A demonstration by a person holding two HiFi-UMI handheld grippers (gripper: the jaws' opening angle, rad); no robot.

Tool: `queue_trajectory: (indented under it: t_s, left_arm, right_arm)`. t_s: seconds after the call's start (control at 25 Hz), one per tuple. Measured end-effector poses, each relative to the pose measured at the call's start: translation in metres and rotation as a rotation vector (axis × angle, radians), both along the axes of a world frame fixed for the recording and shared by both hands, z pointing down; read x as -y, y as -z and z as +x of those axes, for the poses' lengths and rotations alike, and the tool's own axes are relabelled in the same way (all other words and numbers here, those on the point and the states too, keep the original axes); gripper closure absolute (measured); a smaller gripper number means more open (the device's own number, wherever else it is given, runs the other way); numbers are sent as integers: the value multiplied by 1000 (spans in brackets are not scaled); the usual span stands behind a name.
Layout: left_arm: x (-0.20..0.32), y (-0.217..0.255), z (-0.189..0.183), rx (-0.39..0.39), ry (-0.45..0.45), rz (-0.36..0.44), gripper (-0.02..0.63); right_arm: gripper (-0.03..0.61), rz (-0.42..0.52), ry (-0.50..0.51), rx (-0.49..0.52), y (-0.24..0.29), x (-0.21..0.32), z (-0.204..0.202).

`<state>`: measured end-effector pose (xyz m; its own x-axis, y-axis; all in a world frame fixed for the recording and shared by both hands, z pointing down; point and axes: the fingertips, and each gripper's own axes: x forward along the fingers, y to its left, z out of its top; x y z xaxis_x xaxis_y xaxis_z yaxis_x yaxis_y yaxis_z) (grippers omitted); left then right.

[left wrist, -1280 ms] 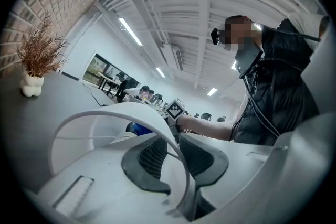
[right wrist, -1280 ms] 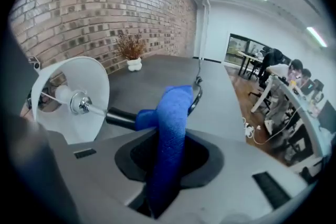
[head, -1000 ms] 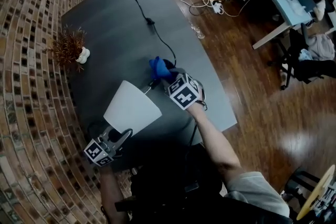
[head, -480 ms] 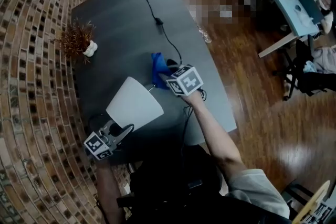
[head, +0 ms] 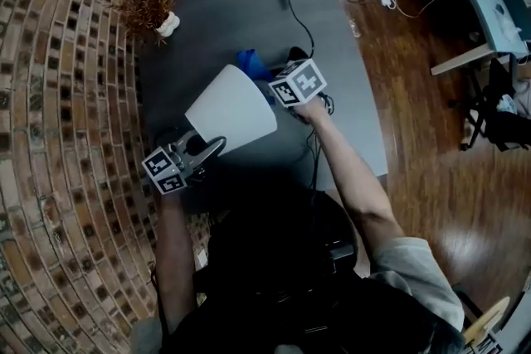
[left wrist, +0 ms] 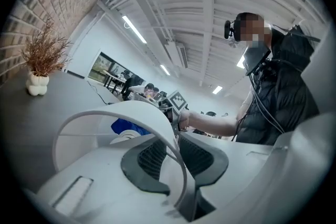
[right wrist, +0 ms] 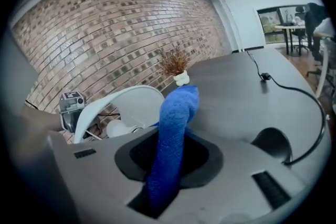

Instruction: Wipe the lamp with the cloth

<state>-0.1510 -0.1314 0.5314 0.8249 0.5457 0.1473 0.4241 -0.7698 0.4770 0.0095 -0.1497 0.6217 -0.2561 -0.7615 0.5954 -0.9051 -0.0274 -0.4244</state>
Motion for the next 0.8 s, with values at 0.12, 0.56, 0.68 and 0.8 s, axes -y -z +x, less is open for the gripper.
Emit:
queue_trajectory:
  t_s: [0.12, 0.56, 0.68, 0.8]
  left_arm:
    - [7, 1, 2, 0, 20, -27, 535]
    - [68, 20, 13, -17, 212, -546, 370]
    - [85, 6, 32, 97, 248, -668, 367]
    - [93, 0, 48, 162, 277, -882, 421]
  right_arm:
    - [494, -1, -2, -18, -2, 4, 1]
    - [494, 13, -12, -49, -2, 3, 1]
    - [494, 35, -13, -64, 1, 2, 3]
    - [494, 66, -8, -70, 3, 0, -2]
